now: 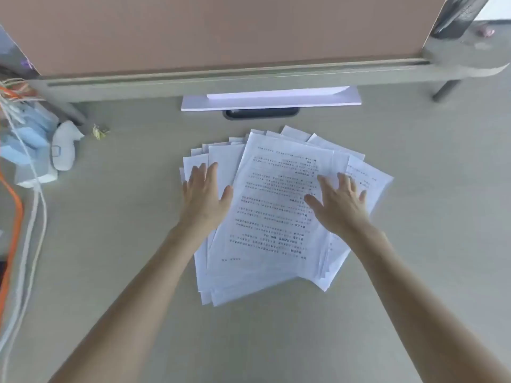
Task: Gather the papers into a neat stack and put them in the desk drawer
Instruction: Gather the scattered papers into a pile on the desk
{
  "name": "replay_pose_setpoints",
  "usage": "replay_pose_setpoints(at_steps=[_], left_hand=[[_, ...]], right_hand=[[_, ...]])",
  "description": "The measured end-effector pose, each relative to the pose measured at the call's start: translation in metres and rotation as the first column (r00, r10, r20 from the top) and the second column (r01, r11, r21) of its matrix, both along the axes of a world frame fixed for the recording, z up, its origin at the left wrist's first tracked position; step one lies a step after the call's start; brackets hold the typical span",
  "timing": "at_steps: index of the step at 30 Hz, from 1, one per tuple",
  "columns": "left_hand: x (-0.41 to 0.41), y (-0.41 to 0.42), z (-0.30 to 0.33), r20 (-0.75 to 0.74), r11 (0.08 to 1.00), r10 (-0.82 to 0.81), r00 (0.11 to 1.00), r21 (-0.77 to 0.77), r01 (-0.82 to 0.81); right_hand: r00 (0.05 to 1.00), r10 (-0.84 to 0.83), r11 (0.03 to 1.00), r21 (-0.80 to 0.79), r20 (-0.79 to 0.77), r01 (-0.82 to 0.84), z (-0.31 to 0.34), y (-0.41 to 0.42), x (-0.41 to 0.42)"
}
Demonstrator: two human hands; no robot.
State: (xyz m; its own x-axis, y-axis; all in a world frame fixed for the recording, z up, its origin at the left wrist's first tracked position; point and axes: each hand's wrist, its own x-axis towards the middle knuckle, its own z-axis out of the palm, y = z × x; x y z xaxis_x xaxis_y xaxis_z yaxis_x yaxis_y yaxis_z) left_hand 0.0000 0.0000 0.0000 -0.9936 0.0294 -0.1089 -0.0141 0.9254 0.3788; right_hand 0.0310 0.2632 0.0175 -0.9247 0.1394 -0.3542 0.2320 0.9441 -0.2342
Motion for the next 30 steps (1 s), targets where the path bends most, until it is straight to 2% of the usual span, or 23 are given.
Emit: replay_pose_setpoints(at_steps=[6,11,14,18,25,27,30], left_hand=[[0.007,-0.001,-0.041,-0.133,0.999,0.033,0.991,0.025,-0.03],[0.028,-0.014,-0.05,-0.191,0.997,0.062,0.98,0.06,-0.051],[0.045,-0.015,-0.051,-0.17,0.995,0.085,0.982,0.073,-0.073],[0.06,-0.013,-0.05,-0.105,0.995,0.094,0.99,0.049,-0.089],[0.038,-0.019,-0.065,-0.146,0.994,0.079,0.986,-0.067,-0.089],[0.03,-0.021,-0.068,-0.131,0.993,0.052,0.99,-0.095,-0.065],[0.019,-0.025,-0.071,-0.118,0.999,0.009,0.993,-0.044,-0.014]], right_hand=[[0.968,0.017,0.996,0.087,-0.251,0.005,-0.061,-0.006,0.01],[0.919,-0.1,0.991,0.047,-0.382,0.127,-0.071,-0.002,0.024],[0.92,-0.16,0.981,0.048,-0.356,0.19,-0.072,0.002,0.037],[0.921,-0.165,0.98,0.047,-0.352,0.193,-0.078,0.002,0.046],[0.935,0.001,0.994,0.099,-0.356,0.037,-0.082,0.004,0.032],[0.938,0.045,0.997,0.074,-0.344,-0.021,-0.082,0.004,0.025],[0.946,0.063,0.997,-0.013,-0.317,-0.071,-0.072,0.003,0.014]])
